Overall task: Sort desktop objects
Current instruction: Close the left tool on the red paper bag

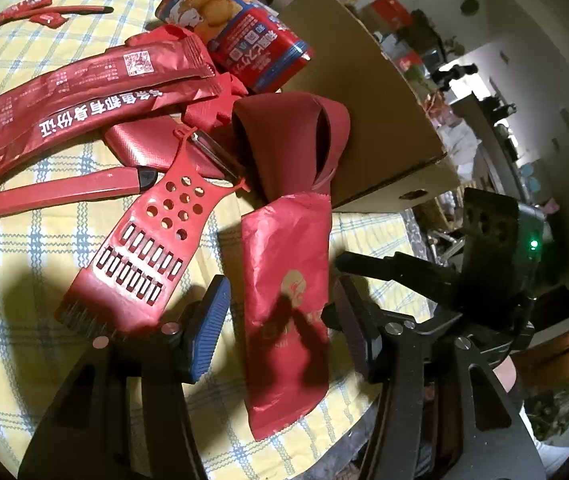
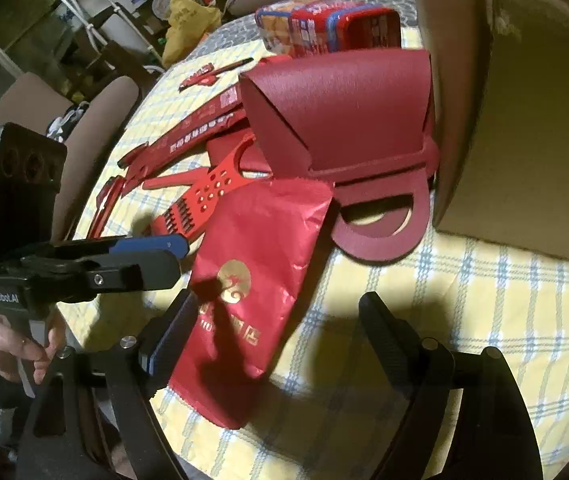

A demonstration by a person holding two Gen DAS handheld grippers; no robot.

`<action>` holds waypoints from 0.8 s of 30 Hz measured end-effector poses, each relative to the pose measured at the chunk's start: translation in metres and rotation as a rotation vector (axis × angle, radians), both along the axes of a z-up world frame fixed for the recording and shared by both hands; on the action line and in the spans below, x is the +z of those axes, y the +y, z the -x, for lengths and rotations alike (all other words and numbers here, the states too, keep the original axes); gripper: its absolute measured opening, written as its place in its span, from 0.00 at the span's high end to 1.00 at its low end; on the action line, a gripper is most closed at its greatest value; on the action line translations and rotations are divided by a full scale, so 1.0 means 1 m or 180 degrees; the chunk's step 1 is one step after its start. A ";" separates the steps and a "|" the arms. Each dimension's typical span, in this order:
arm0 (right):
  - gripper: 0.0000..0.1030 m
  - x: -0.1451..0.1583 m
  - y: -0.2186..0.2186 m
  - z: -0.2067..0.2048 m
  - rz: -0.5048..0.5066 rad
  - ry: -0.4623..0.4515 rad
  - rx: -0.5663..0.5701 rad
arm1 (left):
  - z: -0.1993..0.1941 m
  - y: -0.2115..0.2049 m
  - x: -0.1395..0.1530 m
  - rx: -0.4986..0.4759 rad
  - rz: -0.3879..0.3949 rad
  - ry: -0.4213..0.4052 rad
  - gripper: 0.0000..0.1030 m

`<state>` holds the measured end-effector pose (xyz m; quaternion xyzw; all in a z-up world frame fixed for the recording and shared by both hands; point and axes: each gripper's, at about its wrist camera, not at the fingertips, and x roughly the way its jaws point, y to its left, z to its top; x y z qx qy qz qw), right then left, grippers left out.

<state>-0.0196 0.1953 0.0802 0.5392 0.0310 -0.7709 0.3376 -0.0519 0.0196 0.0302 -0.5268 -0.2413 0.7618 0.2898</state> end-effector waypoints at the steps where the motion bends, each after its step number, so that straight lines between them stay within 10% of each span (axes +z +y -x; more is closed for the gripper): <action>1: 0.19 0.001 -0.001 0.000 -0.0031 0.0039 0.0001 | 0.001 0.000 -0.001 0.0011 0.0010 -0.0003 0.46; 9: 0.20 -0.001 -0.006 -0.001 -0.0139 0.0109 0.0043 | 0.002 -0.002 -0.002 0.0042 0.0079 -0.0010 0.22; 24: 0.52 -0.020 -0.019 -0.004 -0.0103 -0.0137 0.0239 | -0.001 0.018 -0.013 -0.0162 0.0179 -0.0065 0.35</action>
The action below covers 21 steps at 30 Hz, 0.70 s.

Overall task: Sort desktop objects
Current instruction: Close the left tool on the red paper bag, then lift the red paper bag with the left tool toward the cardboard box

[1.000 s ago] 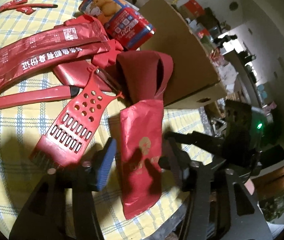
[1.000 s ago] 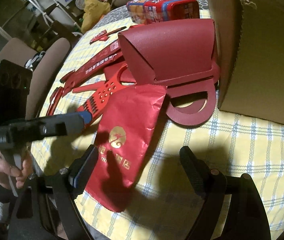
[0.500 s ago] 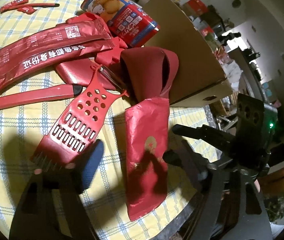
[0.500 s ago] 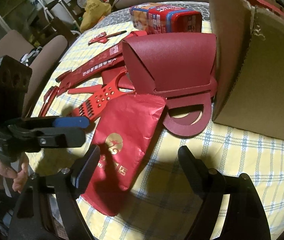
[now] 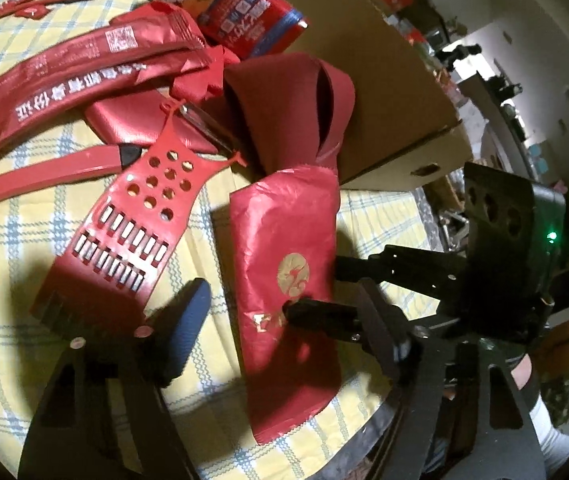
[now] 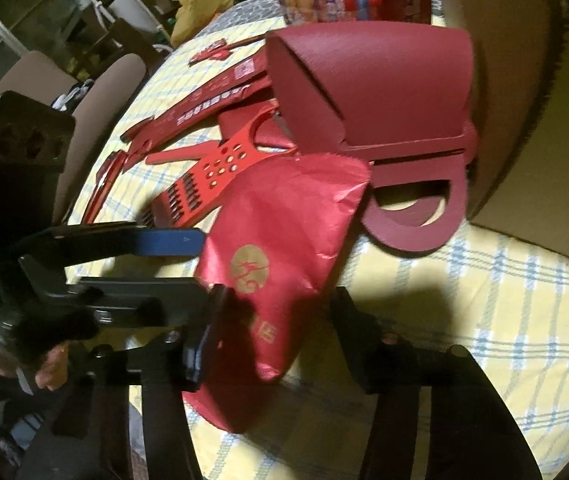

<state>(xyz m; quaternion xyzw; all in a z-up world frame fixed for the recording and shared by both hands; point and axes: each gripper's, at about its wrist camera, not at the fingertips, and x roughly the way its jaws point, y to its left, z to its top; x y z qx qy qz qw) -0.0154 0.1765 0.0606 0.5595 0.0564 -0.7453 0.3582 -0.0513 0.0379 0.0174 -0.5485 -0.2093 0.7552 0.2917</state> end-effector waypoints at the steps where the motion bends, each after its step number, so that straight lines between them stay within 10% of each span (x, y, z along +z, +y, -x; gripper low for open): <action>1: 0.55 -0.001 -0.001 -0.001 -0.0007 -0.0002 0.0017 | 0.000 0.000 -0.001 -0.0008 -0.0004 -0.0009 0.41; 9: 0.64 0.001 -0.004 -0.003 0.0011 0.0041 0.0066 | -0.004 -0.006 0.001 0.0038 0.0018 0.0033 0.83; 21: 0.76 0.008 -0.001 -0.003 0.0113 0.0098 0.0045 | -0.011 -0.011 0.007 -0.0035 -0.0130 0.0059 0.83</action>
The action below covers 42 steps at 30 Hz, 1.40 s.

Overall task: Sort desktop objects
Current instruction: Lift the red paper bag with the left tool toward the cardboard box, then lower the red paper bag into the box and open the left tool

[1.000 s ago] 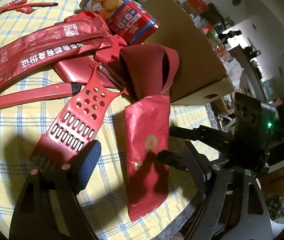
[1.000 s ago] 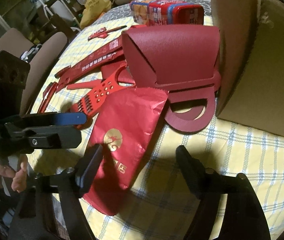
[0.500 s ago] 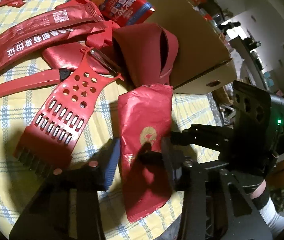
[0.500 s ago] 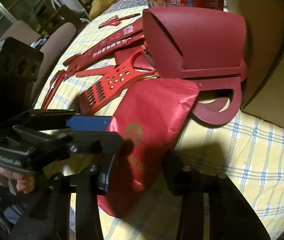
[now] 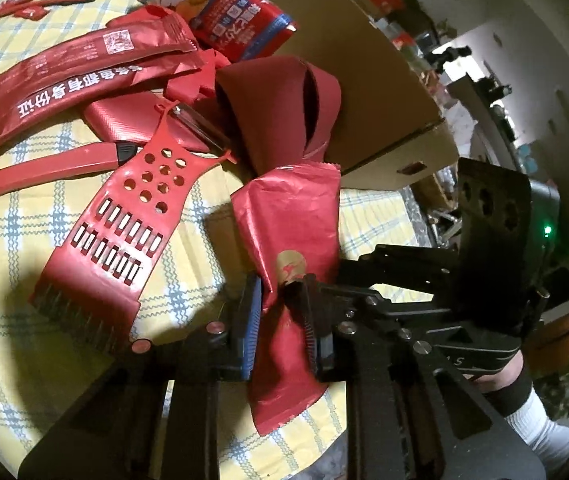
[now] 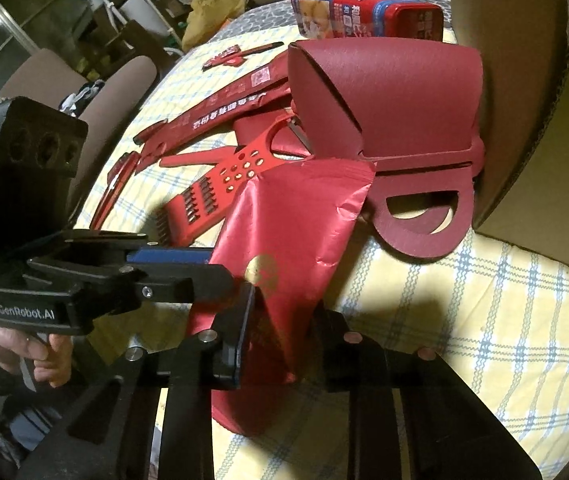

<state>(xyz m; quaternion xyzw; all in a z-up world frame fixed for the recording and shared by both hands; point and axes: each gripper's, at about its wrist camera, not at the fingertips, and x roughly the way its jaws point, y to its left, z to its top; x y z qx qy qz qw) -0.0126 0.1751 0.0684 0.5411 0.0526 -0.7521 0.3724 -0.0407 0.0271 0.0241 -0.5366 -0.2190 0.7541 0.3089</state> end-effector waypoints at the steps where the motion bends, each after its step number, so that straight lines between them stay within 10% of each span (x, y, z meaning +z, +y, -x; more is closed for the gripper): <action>1: 0.76 0.001 0.000 0.000 0.0017 0.0015 0.0003 | 0.000 0.001 0.001 0.0016 -0.0010 0.0003 0.83; 23: 0.79 0.085 0.003 0.004 0.0551 0.0192 -0.0010 | 0.011 -0.009 0.095 0.0040 -0.0124 0.0305 0.93; 42: 0.81 0.213 0.070 0.129 0.0401 0.0653 -0.0288 | 0.145 0.097 0.221 -0.0095 -0.0170 0.0727 0.93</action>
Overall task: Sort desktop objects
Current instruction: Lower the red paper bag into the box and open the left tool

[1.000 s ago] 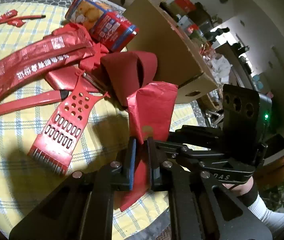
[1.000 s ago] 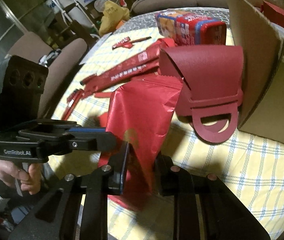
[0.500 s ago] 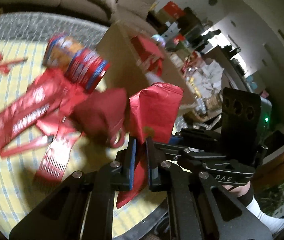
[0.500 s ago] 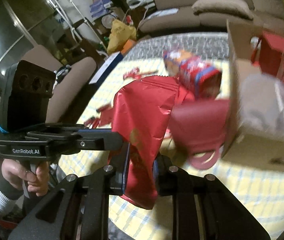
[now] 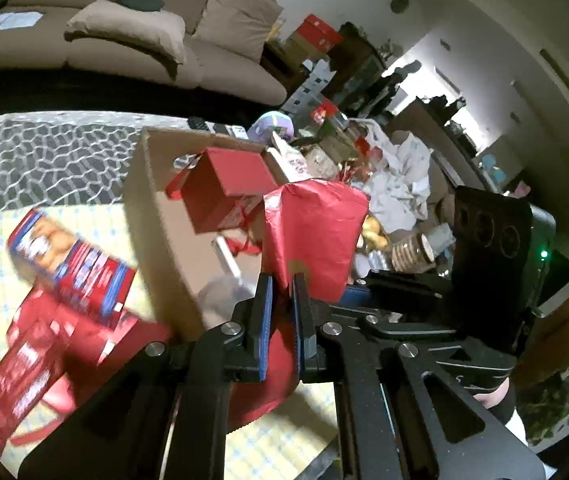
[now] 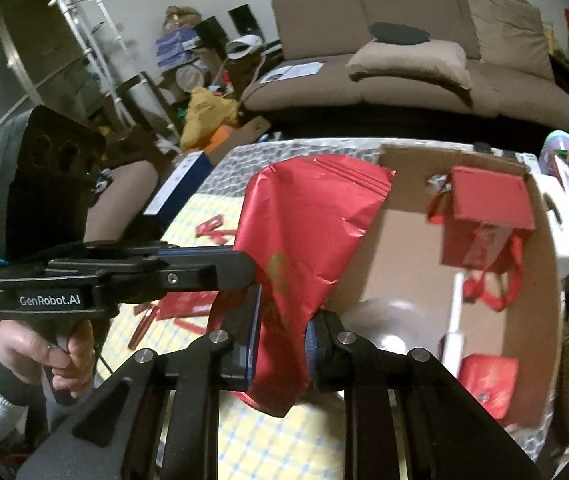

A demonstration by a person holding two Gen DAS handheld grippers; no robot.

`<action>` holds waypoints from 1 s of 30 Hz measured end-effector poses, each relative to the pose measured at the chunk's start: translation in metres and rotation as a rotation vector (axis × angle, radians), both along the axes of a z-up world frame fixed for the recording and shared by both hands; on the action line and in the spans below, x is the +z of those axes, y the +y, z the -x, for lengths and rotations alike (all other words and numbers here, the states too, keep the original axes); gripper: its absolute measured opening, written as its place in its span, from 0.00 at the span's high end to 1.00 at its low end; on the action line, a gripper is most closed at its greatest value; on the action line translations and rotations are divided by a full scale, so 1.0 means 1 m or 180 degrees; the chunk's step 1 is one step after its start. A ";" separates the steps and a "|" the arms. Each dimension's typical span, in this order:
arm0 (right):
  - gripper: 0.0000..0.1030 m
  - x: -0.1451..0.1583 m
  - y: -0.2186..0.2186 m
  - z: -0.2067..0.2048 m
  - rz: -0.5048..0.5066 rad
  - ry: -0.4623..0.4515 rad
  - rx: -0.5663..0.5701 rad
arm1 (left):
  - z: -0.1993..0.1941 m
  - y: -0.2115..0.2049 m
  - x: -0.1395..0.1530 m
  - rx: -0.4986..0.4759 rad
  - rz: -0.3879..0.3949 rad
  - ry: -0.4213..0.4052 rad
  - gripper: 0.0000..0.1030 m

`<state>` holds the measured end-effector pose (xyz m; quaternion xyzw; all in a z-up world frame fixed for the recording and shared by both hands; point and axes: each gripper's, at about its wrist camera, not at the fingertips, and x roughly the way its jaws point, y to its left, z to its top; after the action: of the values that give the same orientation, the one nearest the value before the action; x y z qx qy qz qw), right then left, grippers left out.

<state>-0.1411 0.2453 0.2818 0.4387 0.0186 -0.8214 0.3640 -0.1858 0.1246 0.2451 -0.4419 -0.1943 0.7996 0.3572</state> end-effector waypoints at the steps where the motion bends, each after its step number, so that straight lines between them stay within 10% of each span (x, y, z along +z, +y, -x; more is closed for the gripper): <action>1: 0.81 0.001 0.004 0.009 0.0002 -0.0011 -0.0019 | 0.010 0.007 0.000 0.0002 -0.0005 -0.0003 0.93; 16: 0.81 -0.059 0.013 0.152 -0.0180 -0.0310 -0.0015 | 0.134 0.039 -0.071 0.0226 0.0086 -0.0298 0.93; 30: 0.71 -0.128 0.013 0.177 -0.0417 -0.0748 -0.0055 | 0.136 0.046 -0.114 0.0207 0.0505 -0.0386 0.89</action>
<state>-0.3178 0.2579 0.1540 0.5549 0.0256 -0.7645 0.3272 -0.3213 0.1711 0.1316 -0.5098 -0.1660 0.7954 0.2825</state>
